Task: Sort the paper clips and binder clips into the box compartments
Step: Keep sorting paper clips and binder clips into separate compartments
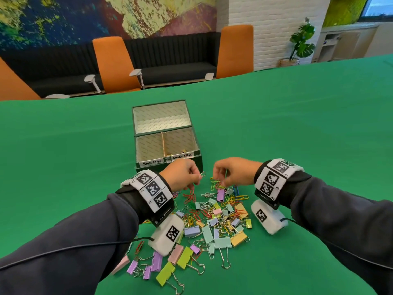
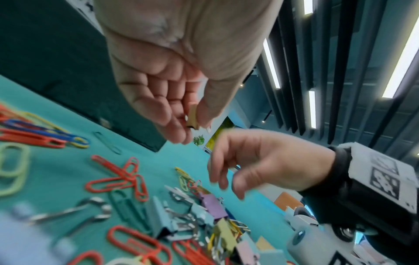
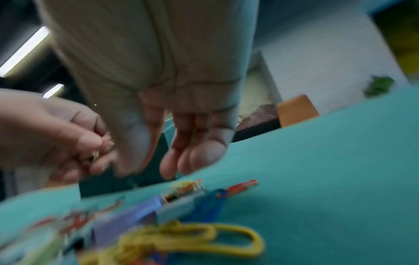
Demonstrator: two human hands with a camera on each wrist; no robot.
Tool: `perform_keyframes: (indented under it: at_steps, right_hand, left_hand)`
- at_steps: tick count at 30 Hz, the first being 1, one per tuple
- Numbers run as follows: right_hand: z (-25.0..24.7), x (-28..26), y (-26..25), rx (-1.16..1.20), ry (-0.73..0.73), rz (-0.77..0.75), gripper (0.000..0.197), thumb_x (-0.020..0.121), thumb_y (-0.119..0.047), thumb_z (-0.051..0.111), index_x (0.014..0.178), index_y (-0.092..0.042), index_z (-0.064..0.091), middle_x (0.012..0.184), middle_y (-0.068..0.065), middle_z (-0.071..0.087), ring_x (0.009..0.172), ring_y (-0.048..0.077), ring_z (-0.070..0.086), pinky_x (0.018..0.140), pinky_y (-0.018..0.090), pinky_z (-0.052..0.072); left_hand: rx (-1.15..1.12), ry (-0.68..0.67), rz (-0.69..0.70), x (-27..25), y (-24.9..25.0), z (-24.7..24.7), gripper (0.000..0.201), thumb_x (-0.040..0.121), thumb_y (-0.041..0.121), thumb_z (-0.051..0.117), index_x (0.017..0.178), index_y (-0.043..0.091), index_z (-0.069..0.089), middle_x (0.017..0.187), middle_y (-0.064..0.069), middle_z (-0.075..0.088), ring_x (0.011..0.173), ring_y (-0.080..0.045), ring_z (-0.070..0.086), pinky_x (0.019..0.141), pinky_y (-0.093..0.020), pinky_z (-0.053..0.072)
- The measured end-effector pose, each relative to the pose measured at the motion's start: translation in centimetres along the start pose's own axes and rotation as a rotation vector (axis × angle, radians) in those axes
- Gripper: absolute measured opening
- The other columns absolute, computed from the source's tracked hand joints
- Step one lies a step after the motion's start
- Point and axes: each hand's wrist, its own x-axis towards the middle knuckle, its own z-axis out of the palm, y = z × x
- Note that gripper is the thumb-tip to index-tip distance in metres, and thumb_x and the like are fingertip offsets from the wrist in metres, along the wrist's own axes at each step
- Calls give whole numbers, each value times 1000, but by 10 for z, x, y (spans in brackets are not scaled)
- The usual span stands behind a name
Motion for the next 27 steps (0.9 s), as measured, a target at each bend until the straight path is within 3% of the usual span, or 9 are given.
perform_keyframes:
  at_steps: [2, 5, 7, 9, 13, 17, 20, 23, 27]
  right_hand:
    - [6, -3, -3, -203, -158, 24, 24, 80, -17, 68, 103, -17, 61, 83, -4, 56, 74, 14, 52, 64, 23, 43]
    - [16, -1, -14, -390, -158, 46, 40, 79, -30, 70, 111, -10, 57, 97, 3, 61, 85, 19, 54, 69, 25, 42]
    - [19, 1, -18, -496, -160, 51, 40, 80, -30, 68, 111, -6, 58, 103, 10, 63, 89, 23, 56, 76, 31, 45]
    - [19, 0, -21, -546, -168, 52, 37, 81, -27, 66, 109, -4, 59, 97, 11, 60, 82, 22, 50, 72, 30, 42]
    - [10, -8, -26, -533, -90, 44, 34, 83, -12, 60, 114, -5, 50, 104, 13, 60, 82, 21, 47, 68, 29, 38]
    - [-3, -10, -32, -553, 61, -107, 24, 85, -2, 49, 108, -9, 48, 101, 10, 57, 79, 23, 46, 67, 29, 35]
    - [-11, -9, -36, -521, 128, -219, 26, 85, 0, 46, 106, -14, 54, 103, 7, 54, 88, 27, 54, 74, 34, 44]
    - [-19, -11, -41, -344, 181, -263, 28, 89, -8, 48, 112, -18, 61, 93, 3, 53, 83, 20, 51, 79, 30, 44]
    - [-20, -9, -41, -39, 218, -238, 36, 82, 1, 56, 112, -18, 63, 84, 0, 58, 71, 14, 53, 70, 27, 48]
  left_hand:
    - [-94, -21, -42, -3, -5, 1, 12, 92, 11, 51, 81, 14, 48, 69, 2, 63, 53, -6, 59, 53, -20, 49]
    - [-257, -18, -87, -10, -7, 0, 18, 91, -2, 41, 93, 15, 45, 67, -4, 61, 45, -7, 56, 45, -19, 46]
    - [-339, -5, -119, -13, -9, 0, 30, 88, -8, 33, 91, 19, 45, 66, -5, 58, 44, -10, 54, 43, -19, 43]
    - [-401, -2, -139, -15, -12, 0, 33, 86, -10, 29, 85, 18, 46, 67, -4, 56, 42, -9, 53, 41, -18, 41]
    - [-471, -15, -164, -16, -16, 4, 35, 87, -10, 29, 76, 13, 53, 67, -3, 53, 40, -3, 53, 39, -14, 42]
    - [-489, -25, -171, -15, -13, 7, 27, 89, -6, 36, 85, 11, 57, 70, -2, 54, 47, -7, 52, 41, -13, 43]
    - [-488, 8, -148, -16, -9, 9, 21, 90, -3, 39, 94, 8, 57, 75, -3, 54, 55, -10, 51, 43, -13, 44]
    - [-497, 45, -121, -17, -8, 7, 19, 90, -1, 42, 99, 8, 57, 80, -2, 56, 58, -10, 52, 46, -14, 45]
    - [-553, 17, -47, -20, -9, 6, 14, 90, 6, 51, 98, 14, 60, 93, -6, 62, 75, -12, 58, 63, -22, 47]
